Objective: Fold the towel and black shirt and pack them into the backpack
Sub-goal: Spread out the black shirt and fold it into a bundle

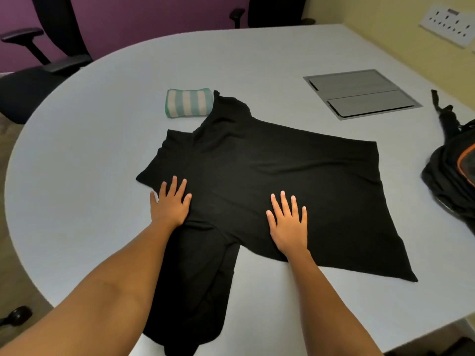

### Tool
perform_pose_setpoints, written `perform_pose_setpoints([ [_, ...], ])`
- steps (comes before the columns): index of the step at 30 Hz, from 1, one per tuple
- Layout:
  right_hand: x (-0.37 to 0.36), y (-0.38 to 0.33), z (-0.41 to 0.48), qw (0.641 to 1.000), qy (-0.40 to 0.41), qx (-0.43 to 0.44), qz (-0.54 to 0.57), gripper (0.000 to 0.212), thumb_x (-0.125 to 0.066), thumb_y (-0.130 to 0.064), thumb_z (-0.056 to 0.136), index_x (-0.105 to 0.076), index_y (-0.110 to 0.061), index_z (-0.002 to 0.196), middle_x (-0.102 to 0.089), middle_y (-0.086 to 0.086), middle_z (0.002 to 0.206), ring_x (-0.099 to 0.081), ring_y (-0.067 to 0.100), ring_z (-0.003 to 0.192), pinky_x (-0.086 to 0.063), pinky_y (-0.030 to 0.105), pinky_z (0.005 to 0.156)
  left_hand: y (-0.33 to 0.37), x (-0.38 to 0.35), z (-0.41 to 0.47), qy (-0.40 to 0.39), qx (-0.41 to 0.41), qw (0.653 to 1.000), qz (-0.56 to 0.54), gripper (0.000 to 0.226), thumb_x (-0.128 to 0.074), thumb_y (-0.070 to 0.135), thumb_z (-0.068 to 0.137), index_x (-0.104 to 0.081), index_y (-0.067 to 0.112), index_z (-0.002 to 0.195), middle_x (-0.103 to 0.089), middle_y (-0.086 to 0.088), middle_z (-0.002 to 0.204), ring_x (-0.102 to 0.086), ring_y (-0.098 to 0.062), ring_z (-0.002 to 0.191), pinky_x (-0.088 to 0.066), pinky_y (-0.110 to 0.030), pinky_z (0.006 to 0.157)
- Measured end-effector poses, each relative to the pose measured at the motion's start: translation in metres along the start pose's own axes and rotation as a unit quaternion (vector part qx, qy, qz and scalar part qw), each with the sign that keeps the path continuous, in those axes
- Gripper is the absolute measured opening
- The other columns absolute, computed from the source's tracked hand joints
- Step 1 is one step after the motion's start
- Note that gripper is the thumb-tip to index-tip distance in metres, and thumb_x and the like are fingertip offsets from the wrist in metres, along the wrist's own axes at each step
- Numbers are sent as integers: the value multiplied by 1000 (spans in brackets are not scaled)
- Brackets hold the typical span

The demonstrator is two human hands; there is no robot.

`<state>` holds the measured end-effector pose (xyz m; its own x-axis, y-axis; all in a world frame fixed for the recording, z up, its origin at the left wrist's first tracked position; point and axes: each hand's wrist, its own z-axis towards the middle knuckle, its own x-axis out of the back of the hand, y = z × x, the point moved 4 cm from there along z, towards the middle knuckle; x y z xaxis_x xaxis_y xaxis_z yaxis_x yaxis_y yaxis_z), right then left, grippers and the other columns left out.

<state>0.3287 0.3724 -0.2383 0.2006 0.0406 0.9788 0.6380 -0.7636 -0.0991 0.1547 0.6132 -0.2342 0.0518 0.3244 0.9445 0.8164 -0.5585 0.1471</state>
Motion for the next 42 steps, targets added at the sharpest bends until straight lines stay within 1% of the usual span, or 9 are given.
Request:
perform_pose_setpoints([
  [9,-6,16,-63,1000,2,-6,3,54,-9,-47,101,3,-31,151,4,-3,160,7,21,148,-1,40,119,-14,-9,-70,74,2,991,-113,56,-23,40,102,-12,16,152,-9,-6,160,-8,-25,147,-15,-44,118],
  [17,-11,5,-109,998,-49,-20,27,57,-15,-48,101,1,-27,151,5,-1,160,7,23,148,-1,41,118,-32,-20,-134,83,27,991,-98,57,-34,40,100,-28,8,146,-30,-11,152,-30,-27,140,-27,-42,113],
  [19,-8,-8,-118,998,-27,11,47,57,-22,-46,101,-9,-25,152,-3,0,160,-1,23,148,-5,40,118,-32,-21,-145,82,19,994,-73,53,-33,39,100,-33,10,144,-30,-11,153,-28,-27,141,-26,-42,113],
  [23,-2,-51,-139,981,24,174,87,47,-47,-30,96,-41,-24,142,-34,4,151,-31,23,140,-24,36,112,-33,-21,-159,89,9,994,-69,47,-35,35,100,-40,11,141,-36,-11,149,-33,-28,138,-29,-42,110],
  [28,-2,-77,-153,959,81,262,67,37,-77,-17,71,-68,-27,105,-61,5,124,-58,26,116,-49,35,87,-33,-11,-167,128,10,986,-106,33,-45,25,97,-58,8,124,-57,-10,125,-53,-27,115,-40,-39,99],
  [31,8,-89,-155,949,91,290,84,18,-68,-12,75,-69,-18,92,-63,3,114,-58,24,113,-46,34,87,-35,-5,-168,125,34,982,-138,28,-46,20,97,-62,9,117,-62,-11,118,-58,-28,106,-43,-37,93],
  [37,46,-112,-169,946,-7,237,221,15,-42,-30,97,-51,-19,102,-63,4,76,-56,22,69,-40,32,61,-36,9,-166,60,97,970,-214,25,-45,19,96,-61,12,114,-62,-11,114,-60,-30,101,-46,-35,85],
  [40,76,-123,-184,903,-23,196,381,18,-39,-28,99,-50,-16,92,-48,-2,63,-43,11,58,-33,29,58,-37,21,-164,29,105,963,-247,24,-48,23,93,-66,13,106,-63,-11,112,-60,-32,102,-45,-36,87],
  [42,97,-127,-187,867,-28,153,474,25,-41,-27,99,-47,-17,77,-47,-1,66,-41,10,62,-33,29,61,-37,33,-163,26,97,941,-322,20,-50,24,91,-67,13,88,-68,-13,105,-63,-30,93,-51,-38,89],
])
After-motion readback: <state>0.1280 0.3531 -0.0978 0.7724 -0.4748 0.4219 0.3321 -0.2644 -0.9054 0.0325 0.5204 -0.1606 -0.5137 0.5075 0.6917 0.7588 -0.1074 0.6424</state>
